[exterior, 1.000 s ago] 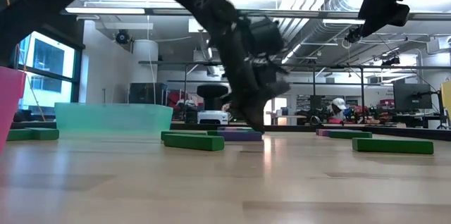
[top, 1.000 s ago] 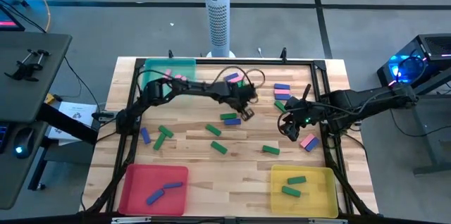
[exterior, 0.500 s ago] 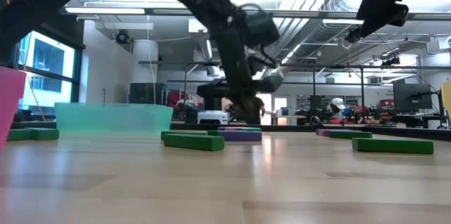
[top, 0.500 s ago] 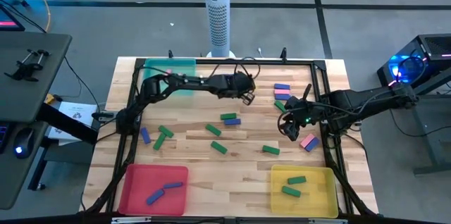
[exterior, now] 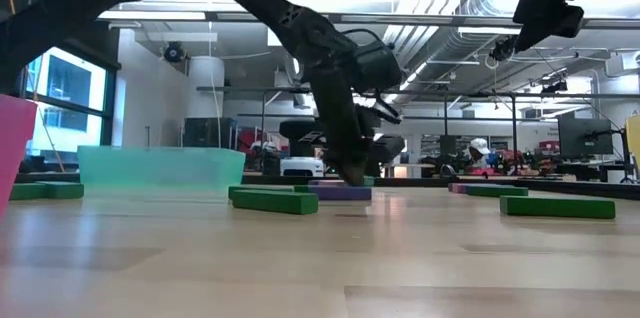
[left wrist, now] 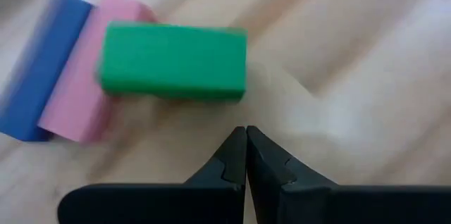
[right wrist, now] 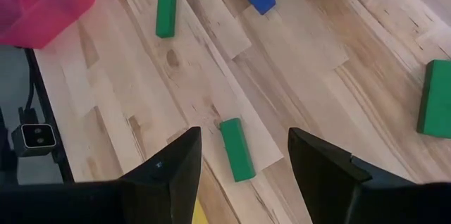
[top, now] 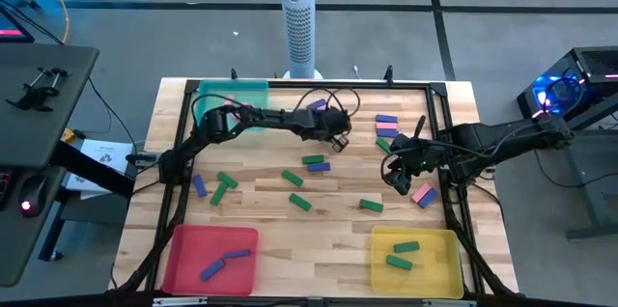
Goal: Sort blocks
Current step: Put the green block into the yellow bin
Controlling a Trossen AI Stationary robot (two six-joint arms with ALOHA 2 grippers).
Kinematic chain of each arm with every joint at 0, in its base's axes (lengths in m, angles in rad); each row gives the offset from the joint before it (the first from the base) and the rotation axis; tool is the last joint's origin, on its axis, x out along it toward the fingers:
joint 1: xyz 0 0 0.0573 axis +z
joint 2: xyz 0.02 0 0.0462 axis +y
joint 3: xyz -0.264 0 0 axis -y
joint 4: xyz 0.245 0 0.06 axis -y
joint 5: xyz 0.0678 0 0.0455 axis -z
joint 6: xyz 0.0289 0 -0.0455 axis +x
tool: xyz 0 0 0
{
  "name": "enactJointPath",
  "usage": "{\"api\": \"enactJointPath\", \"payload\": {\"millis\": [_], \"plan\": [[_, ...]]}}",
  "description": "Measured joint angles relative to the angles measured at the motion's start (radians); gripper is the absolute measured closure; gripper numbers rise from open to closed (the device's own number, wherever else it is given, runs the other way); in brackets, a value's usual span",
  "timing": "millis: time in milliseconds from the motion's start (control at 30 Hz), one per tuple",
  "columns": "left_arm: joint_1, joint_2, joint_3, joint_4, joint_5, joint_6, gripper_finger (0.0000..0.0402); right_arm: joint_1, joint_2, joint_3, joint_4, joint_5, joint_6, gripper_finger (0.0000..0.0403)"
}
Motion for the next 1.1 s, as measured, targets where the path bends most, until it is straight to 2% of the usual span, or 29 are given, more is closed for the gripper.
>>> {"api": "enactJointPath", "payload": {"millis": [233, 333, 633, 833, 967, 1100], "plan": [[-0.113, -0.036, -0.003, -0.017, 0.173, 0.043, 0.0401, 0.0, 0.0, 0.0, 0.001, 0.015, -0.017, 0.0211], [-0.16, -0.102, -0.005, -0.015, 0.158, 0.024, 0.0401, -0.001, 0.0, 0.0, 0.006, 0.038, -0.024, 0.0211], [-0.199, -0.355, -0.003, -0.094, 0.057, -0.026, 0.0401, -0.024, 0.001, 0.0, 0.001, 0.135, -0.063, 0.0211], [-0.224, -0.544, 0.0, -0.11, -0.09, 0.021, 0.0401, -0.237, 0.046, 0.0, -0.08, 0.141, -0.091, 0.0211], [-0.247, -0.618, 0.0, -0.112, -0.163, 0.045, 0.0401, -0.407, 0.134, 0.0, -0.086, 0.064, -0.246, 0.0211], [-0.26, -0.652, 0.0, -0.148, -0.175, 0.043, 0.0401, -0.515, 0.259, 0.0, -0.104, -0.029, -0.406, 0.0211]]}}
